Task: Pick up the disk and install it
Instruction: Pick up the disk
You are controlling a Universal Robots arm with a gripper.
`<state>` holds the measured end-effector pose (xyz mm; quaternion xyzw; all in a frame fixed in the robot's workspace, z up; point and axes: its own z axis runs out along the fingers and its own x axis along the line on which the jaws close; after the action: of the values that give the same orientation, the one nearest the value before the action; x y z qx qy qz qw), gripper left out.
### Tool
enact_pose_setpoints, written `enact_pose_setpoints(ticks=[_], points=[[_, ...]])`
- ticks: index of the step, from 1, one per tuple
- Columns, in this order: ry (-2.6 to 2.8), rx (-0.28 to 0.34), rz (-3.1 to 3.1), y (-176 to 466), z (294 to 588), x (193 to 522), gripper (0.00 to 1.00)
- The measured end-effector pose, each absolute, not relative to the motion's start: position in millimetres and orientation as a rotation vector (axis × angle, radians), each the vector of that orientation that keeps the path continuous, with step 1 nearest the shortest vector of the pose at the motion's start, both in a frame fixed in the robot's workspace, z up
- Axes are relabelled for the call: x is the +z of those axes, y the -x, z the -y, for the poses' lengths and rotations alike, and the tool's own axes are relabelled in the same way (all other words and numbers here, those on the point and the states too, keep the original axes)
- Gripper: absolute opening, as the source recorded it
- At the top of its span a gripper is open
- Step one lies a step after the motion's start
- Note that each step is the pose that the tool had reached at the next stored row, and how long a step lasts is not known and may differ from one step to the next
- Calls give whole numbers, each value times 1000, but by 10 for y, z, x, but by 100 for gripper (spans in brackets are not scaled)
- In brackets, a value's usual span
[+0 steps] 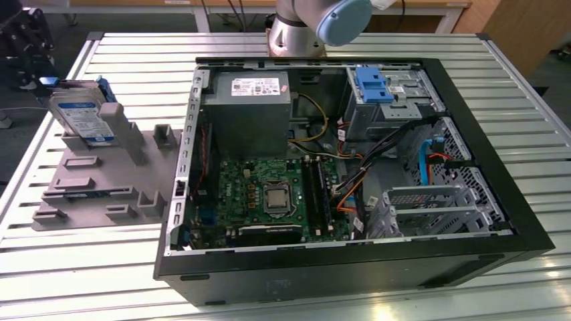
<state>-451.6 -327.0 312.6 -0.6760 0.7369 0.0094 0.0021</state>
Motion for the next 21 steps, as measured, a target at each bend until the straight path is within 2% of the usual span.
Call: enact_pose_setpoints(ticks=[21], points=[[2140, 28, -2295, 4528, 3271, 2919, 47]])
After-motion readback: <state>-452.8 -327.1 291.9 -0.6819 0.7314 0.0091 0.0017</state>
